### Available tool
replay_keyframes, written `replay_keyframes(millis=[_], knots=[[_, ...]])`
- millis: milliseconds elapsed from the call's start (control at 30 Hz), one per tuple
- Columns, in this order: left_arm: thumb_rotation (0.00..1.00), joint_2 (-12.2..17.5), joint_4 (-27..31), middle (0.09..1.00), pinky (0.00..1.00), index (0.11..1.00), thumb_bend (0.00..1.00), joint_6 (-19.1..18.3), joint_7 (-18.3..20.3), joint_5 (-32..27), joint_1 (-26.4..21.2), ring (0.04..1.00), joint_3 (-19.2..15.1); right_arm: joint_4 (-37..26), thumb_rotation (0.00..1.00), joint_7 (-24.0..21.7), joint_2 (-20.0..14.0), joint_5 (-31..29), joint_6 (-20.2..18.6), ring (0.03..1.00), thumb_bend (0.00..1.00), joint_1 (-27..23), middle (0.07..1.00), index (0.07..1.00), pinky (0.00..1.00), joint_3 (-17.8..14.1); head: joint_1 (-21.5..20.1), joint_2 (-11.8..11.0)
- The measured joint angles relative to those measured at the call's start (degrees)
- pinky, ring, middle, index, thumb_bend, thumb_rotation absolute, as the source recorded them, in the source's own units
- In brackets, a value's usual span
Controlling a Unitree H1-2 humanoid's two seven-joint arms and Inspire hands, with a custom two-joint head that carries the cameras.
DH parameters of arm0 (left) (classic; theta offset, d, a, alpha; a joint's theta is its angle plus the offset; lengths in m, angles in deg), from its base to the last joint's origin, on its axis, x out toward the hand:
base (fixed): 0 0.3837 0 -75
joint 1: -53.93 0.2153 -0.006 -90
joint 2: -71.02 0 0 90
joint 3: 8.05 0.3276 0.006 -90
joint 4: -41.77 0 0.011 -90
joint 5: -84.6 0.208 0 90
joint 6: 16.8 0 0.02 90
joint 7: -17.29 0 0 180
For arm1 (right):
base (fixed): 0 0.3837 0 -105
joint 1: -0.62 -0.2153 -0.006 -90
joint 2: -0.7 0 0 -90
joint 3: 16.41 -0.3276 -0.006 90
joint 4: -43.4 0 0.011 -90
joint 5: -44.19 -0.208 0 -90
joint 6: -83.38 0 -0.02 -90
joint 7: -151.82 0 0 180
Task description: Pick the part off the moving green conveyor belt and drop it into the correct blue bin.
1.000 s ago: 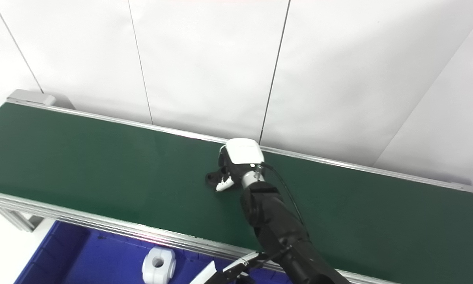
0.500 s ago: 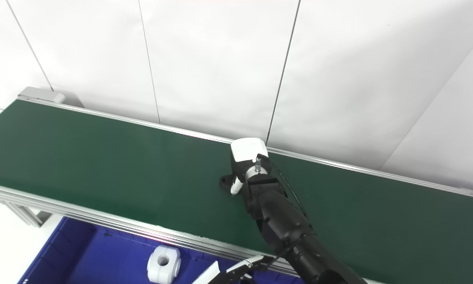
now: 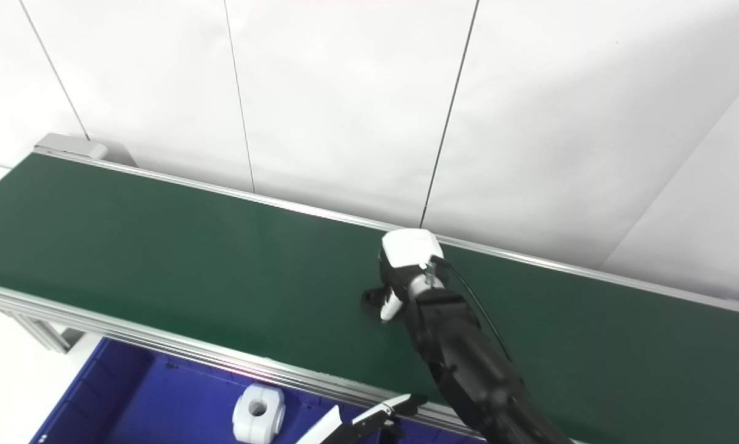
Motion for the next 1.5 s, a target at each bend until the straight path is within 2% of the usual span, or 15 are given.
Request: replay_keyframes(millis=[100, 167, 300, 400, 467, 533, 600, 633, 767, 833, 900, 1000, 1200, 1333, 1500], knots=[[0.81, 0.1, 1.6, 0.944, 0.8, 0.935, 0.88, -0.2, 0.5, -0.7, 0.6, 0.916, -0.4, -4.8, 0.0, 1.0, -1.9, -1.1, 1.2, 0.317, 0.52, 3.8, 0.424, 0.513, 0.22, -1.9, -1.8, 0.7], [0.81, 0.1, 2.4, 0.944, 0.82, 0.942, 0.88, -0.3, 1.2, -1.4, 0.9, 0.921, -0.5, -7.8, 0.0, 1.2, -3.0, -1.9, 1.6, 0.324, 0.52, 6.1, 0.422, 0.518, 0.23, -3.4, -4.7, 1.9], [0.82, 0.4, 4.6, 0.948, 0.85, 0.96, 0.87, -1.4, 2.3, -2.4, 1.9, 0.935, -1.0, -13.6, 0.0, 1.3, -4.5, -2.3, 1.8, 0.313, 0.52, 9.4, 0.41, 0.519, 0.23, -5.8, -6.9, 2.9], [0.84, 0.6, 6.0, 0.967, 0.91, 0.982, 0.86, -2.2, 3.7, -3.3, 2.4, 0.965, -1.1, -19.1, 0.0, 0.0, -5.3, -2.0, 1.8, 0.337, 0.52, 10.4, 0.42, 0.529, 0.26, -7.1, -10.4, 4.8], [0.85, 0.8, 7.0, 0.969, 0.93, 0.986, 0.87, -2.6, 4.4, -4.3, 2.9, 0.972, -1.3, -23.3, 0.0, -0.4, -5.7, -1.7, 1.8, 0.335, 0.52, 11.3, 0.419, 0.532, 0.26, -8.0, -10.4, 4.8], [0.87, 0.9, 8.3, 0.97, 0.95, 0.99, 0.86, -3.2, 5.0, -5.1, 3.7, 0.978, -1.7, -26.3, 0.0, -1.4, -5.9, -1.0, 1.8, 0.308, 0.52, 12.3, 0.408, 0.528, 0.23, -8.6, -12.0, 5.7], [0.88, 1.1, 9.5, 0.969, 0.96, 0.993, 0.86, -4.0, 5.8, -5.6, 4.2, 0.982, -2.2, -29.3, 0.0, -4.1, -6.5, 0.8, 1.7, 0.281, 0.52, 13.9, 0.455, 0.496, 0.21, -8.7, -14.1, 6.9], [0.89, 1.4, 9.9, 0.966, 0.94, 0.995, 0.86, -4.1, 6.1, -6.0, 4.3, 0.981, -2.5, -30.5, 0.0, -5.3, -6.7, 1.4, 1.6, 0.291, 0.52, 14.7, 0.424, 0.516, 0.22, -8.8, -15.4, 7.5], [0.87, 3.3, 11.6, 0.97, 0.93, 0.997, 0.86, -4.5, 7.4, -8.5, 4.3, 0.979, -4.1, -36.1, 0.0, -10.1, -7.4, 4.8, 1.6, 0.293, 0.52, 18.4, 0.412, 0.527, 0.22, -9.8, -18.1, 9.0], [0.87, 3.8, 12.0, 0.976, 0.93, 0.999, 0.87, -4.6, 8.0, -10.1, 4.3, 0.978, -4.8, -38.7, 0.0, -11.6, -7.6, 6.0, 1.7, 0.264, 0.52, 20.1, 0.46, 0.494, 0.2, -11.1, -19.1, 9.7], [0.86, 3.9, 12.2, 0.977, 0.93, 0.994, 0.87, -4.9, 8.6, -11.6, 4.3, 0.975, -5.5, -40.8, 0.0, -12.8, -7.6, 7.0, 1.7, 0.226, 0.53, 21.8, 0.467, 0.487, 0.17, -12.3, -19.1, 9.7], [0.86, 4.7, 13.9, 0.977, 0.92, 0.988, 0.86, -6.6, 9.5, -14.1, 4.3, 0.97, -6.5, -45.5, 0.0, -15.1, -7.9, 8.5, 1.9, 0.21, 0.53, 25.6, 0.469, 0.485, 0.15, -13.5, -21.4, 11.4], [0.87, 5.4, 16.5, 0.973, 0.92, 1.0, 0.85, -10.3, 10.3, -16.3, 4.1, 0.973, -9.5, -52.1, 0.0, -20.8, -7.9, 12.2, 2.5, 0.208, 0.53, 33.4, 0.47, 0.487, 0.14, -15.8, -23.9, 12.7], [0.88, 5.3, 17.8, 0.959, 0.89, 0.997, 0.85, -11.4, 10.4, -17.7, 4.1, 0.951, -11.1, -56.2, 0.0, -21.0, -7.0, 14.5, 3.7, 0.251, 0.53, 40.5, 0.473, 0.487, 0.18, -17.6, -24.8, 13.2], [0.89, 5.1, 17.8, 0.95, 0.87, 0.994, 0.88, -12.1, 10.6, -18.6, 3.6, 0.94, -12.4, -58.2, 0.0, -21.6, -5.2, 16.2, 5.0, 0.211, 0.53, 47.2, 0.47, 0.483, 0.15, -21.2, -25.9, 14.2]])
